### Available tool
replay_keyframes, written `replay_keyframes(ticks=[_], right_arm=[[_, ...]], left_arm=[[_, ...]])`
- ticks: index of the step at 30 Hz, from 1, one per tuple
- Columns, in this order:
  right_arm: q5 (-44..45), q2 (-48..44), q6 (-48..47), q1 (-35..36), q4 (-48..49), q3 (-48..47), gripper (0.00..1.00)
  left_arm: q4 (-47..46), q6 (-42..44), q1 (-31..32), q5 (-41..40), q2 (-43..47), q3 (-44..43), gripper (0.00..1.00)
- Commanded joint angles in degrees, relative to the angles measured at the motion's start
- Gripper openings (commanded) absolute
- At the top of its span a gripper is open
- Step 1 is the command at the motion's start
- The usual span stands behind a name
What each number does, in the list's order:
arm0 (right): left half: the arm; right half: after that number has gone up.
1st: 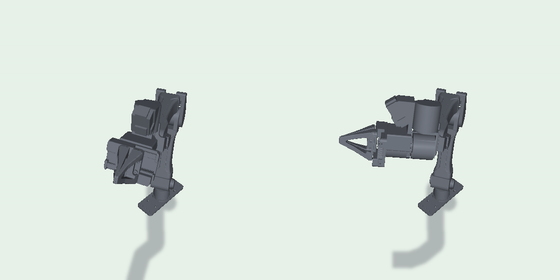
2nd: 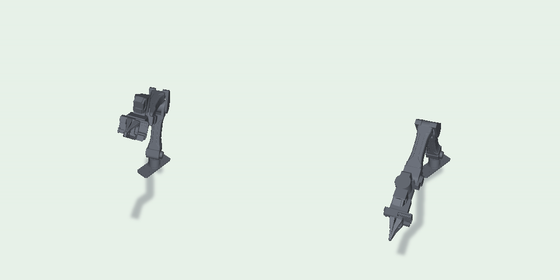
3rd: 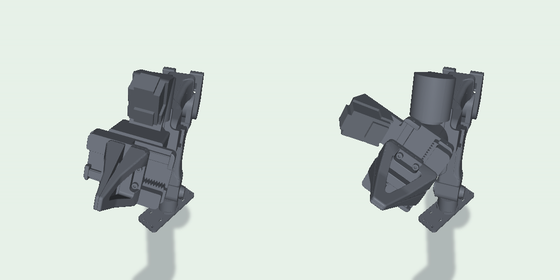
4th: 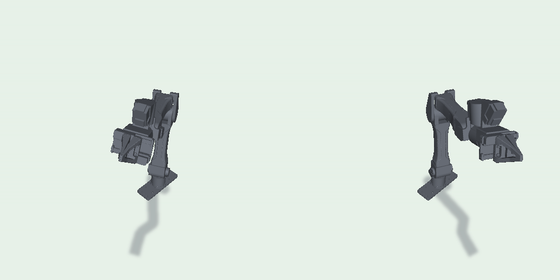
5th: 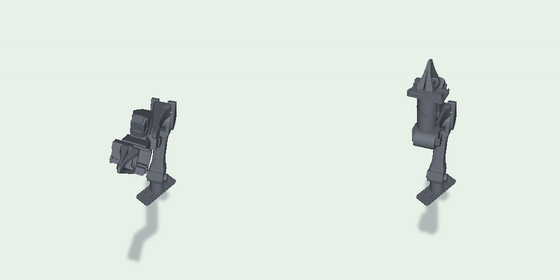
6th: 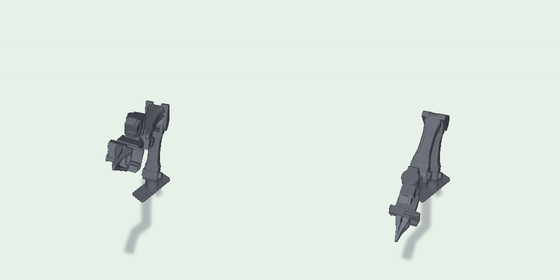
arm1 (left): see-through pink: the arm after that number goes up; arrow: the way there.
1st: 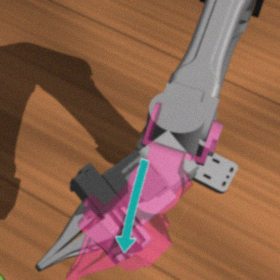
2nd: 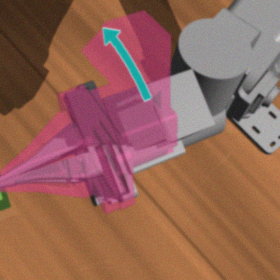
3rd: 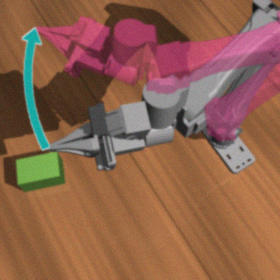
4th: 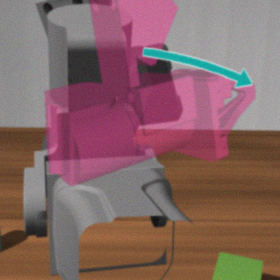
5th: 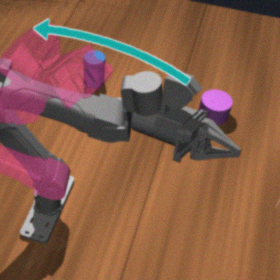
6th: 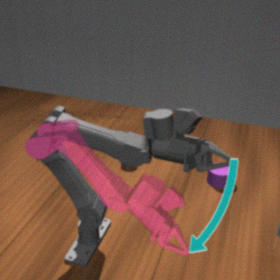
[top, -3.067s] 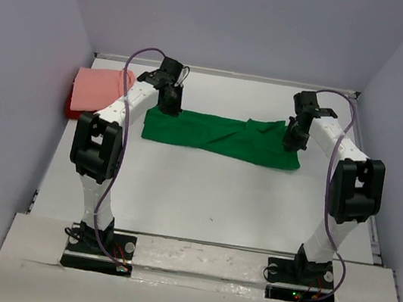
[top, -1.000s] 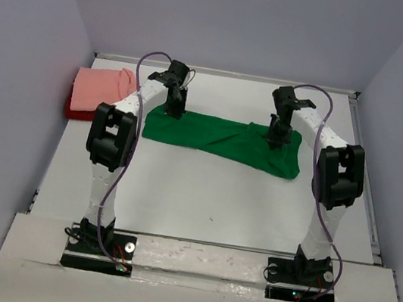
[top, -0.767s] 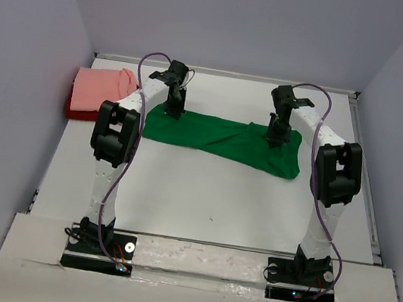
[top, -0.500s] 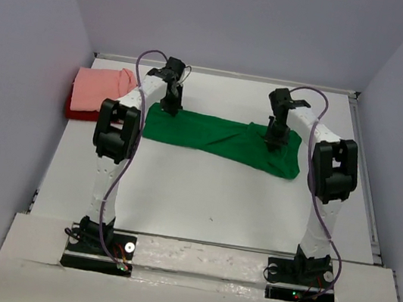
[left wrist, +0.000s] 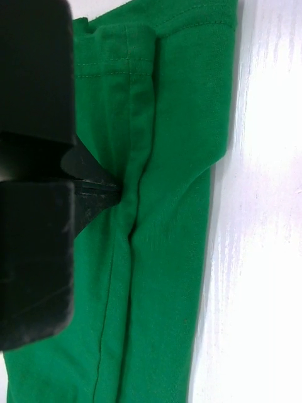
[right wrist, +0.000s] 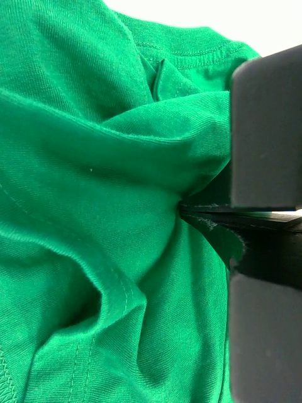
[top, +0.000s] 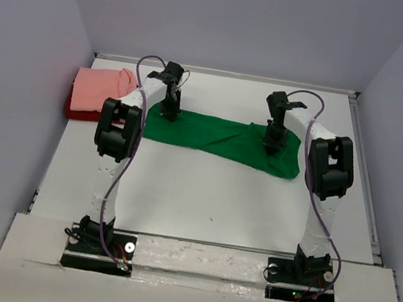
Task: Fold and stack the t-shirts
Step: Fold the tshirt
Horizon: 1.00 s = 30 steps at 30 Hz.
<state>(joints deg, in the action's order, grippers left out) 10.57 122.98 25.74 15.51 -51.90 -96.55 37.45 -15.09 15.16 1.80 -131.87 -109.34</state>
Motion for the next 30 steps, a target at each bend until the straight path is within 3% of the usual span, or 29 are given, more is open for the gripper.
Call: replay_keyframes(ticks=[1,9,15,30], right_arm=[[-0.4,1.8,-0.2,0.5,-1.0,-3.3,0.00],[-0.7,7.5,-2.2,0.0,-4.6,-11.0,0.00],[-1.7,11.7,-4.0,-0.6,-7.2,-18.7,0.00],[-4.3,22.6,-12.2,-1.6,-14.1,-37.5,0.00]], left_arm=[[1.1,-1.7,0.0,5.5,0.4,4.9,0.00],[-1.9,-4.3,0.0,7.4,6.5,16.0,0.00],[-5.4,-6.8,1.0,10.3,15.9,26.8,0.00],[-5.7,-13.6,10.2,10.3,34.4,44.4,0.00]])
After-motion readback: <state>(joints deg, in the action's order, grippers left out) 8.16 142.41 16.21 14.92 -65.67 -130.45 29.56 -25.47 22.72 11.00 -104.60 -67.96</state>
